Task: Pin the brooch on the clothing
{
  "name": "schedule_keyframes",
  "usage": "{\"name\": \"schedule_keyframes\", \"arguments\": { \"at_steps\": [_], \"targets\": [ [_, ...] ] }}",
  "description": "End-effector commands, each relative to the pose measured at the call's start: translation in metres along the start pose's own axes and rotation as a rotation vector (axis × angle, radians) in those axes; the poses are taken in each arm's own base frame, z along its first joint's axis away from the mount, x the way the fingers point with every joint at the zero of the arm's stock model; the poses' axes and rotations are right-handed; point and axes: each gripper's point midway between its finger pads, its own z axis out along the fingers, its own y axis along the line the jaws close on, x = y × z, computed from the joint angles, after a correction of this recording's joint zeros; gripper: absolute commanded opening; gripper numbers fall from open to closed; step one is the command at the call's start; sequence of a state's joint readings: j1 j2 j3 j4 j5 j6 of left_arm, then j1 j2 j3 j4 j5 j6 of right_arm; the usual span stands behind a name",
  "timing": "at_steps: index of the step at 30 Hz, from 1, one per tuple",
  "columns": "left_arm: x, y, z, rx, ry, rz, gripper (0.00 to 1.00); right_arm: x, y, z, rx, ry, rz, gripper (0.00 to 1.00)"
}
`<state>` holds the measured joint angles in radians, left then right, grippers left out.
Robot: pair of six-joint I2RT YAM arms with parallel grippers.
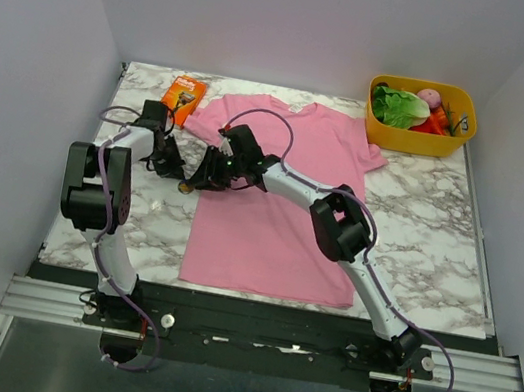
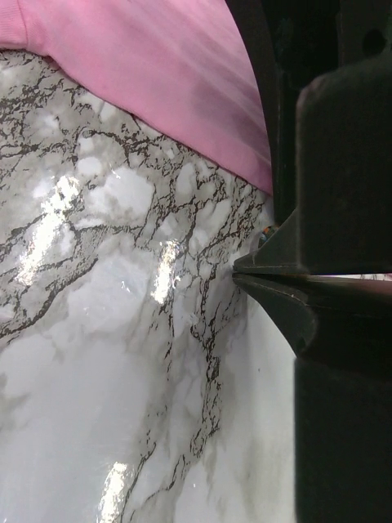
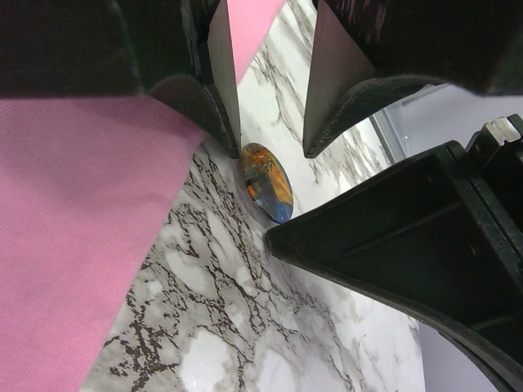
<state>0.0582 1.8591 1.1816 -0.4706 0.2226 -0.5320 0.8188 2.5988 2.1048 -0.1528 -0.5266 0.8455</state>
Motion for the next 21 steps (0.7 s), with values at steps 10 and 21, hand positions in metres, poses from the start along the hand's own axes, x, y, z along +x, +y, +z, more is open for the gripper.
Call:
{"name": "schedule_keyframes", "arguments": {
  "at_steps": [10,21],
  "targets": [
    [0.011,0.018,-0.003,-0.093,-0.003,0.015,0.11,0.027,-0.025,0.004,0.082,0.064,0.057,0.4],
    [-0.006,0.035,-0.022,-0.187,-0.036,0.035,0.18,0.029,-0.027,0.006,0.079,0.073,0.066,0.4]
  ]
}}
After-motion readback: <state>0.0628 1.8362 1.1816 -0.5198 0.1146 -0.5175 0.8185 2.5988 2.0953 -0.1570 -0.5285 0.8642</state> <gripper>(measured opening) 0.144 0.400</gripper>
